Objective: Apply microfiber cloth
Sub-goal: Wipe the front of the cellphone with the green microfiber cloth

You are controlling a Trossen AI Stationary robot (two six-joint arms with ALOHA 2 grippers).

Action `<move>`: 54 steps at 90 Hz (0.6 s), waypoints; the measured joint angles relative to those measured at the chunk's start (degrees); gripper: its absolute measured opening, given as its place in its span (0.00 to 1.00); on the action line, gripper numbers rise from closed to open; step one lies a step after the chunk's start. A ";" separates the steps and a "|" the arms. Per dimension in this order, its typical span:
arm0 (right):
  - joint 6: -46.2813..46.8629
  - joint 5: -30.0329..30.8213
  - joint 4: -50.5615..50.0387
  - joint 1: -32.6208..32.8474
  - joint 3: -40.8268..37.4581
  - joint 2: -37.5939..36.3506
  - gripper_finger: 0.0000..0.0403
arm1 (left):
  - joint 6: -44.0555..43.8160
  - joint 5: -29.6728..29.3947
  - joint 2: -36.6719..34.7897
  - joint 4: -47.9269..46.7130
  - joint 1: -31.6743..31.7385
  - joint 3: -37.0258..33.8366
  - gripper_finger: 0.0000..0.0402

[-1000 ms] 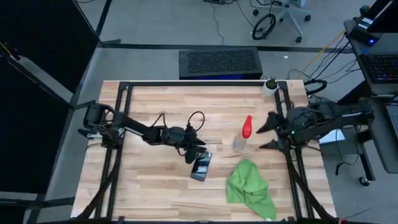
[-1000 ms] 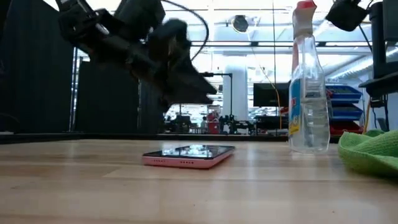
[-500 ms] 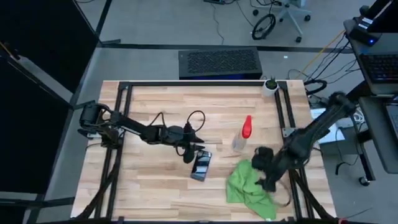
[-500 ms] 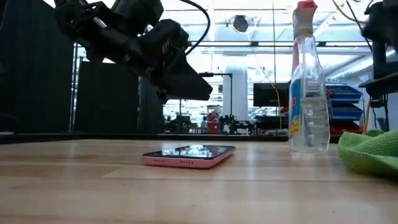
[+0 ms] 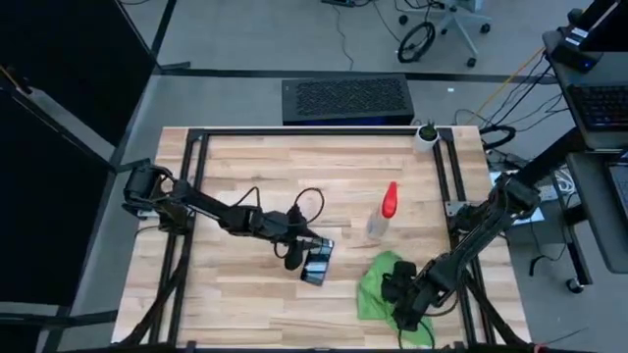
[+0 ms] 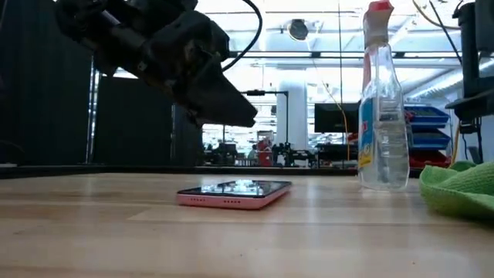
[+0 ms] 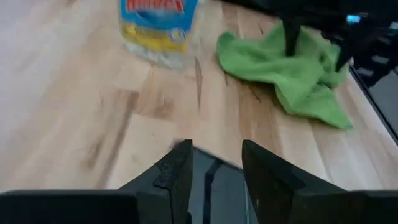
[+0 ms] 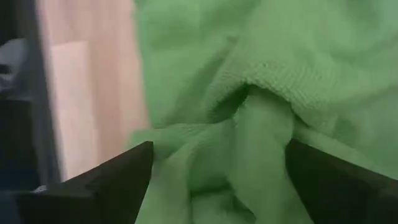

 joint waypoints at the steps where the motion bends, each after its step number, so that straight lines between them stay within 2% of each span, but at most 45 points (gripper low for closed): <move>1: 0.22 0.14 -0.01 0.00 0.04 0.34 0.85 | -0.37 -0.24 0.00 -0.59 -0.29 0.00 0.30; 11: 2.10 0.85 -0.05 0.00 0.33 3.06 0.82 | -2.22 -1.87 0.00 -6.04 -3.51 0.00 0.30; 20: 2.99 1.27 -0.39 0.00 0.39 4.22 0.73 | -2.39 -2.83 0.00 -9.28 -6.39 0.00 0.30; 37: 2.67 0.62 0.03 -0.11 0.25 4.09 0.42 | -5.26 -3.62 0.24 -15.16 -11.38 -0.02 0.30; 54: -0.54 -0.54 2.92 -0.83 0.08 4.17 0.12 | -5.24 -5.98 4.24 -12.39 -14.03 -0.04 0.30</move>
